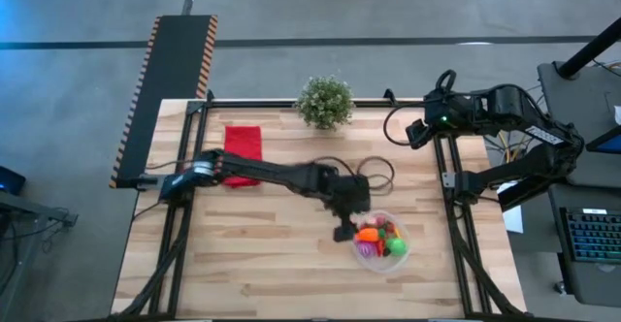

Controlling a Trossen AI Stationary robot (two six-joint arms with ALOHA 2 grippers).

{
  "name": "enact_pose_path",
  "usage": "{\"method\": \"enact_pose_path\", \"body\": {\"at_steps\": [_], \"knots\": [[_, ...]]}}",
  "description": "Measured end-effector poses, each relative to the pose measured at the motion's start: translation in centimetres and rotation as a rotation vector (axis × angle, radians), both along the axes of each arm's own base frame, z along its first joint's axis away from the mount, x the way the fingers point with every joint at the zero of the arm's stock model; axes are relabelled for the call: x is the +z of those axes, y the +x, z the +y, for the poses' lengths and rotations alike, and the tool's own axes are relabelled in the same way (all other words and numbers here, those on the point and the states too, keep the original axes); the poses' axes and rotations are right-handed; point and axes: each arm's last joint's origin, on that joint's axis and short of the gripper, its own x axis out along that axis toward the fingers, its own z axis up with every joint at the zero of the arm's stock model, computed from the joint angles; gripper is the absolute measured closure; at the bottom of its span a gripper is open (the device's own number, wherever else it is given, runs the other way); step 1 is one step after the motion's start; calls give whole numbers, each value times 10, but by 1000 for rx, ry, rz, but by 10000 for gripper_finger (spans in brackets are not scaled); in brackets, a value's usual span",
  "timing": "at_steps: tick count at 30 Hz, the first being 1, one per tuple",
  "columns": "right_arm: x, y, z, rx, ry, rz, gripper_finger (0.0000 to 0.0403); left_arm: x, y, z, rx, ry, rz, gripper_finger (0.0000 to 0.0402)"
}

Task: Pick and placing Produce into tupperware
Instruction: Return to Home Position

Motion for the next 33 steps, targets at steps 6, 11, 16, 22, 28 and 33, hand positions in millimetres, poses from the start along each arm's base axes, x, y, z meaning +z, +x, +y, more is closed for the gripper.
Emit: {"method": "enact_pose_path", "body": {"at_steps": [6, 11, 16, 22, 28, 33], "knots": [[16, 9, 4, 177, -118, -144, 154, 87, -66, 9, 54, 183, -41, 121], [40, 5, 14, 275, -118, -315, 154, 155, -137, 16, 389, 283, -121, 121], [57, -4, 16, 122, 76, -507, 154, 191, -201, 7, 394, 271, -241, 121], [68, -11, 32, 391, -22, -490, 154, 184, -239, -1, 353, 161, -396, 121], [44, 5, 62, 476, 19, -468, 154, 128, -248, -16, 62, -141, -710, 121], [20, 10, 73, 443, -93, -509, 154, 87, -281, 5, 161, -181, -793, 121]]}}
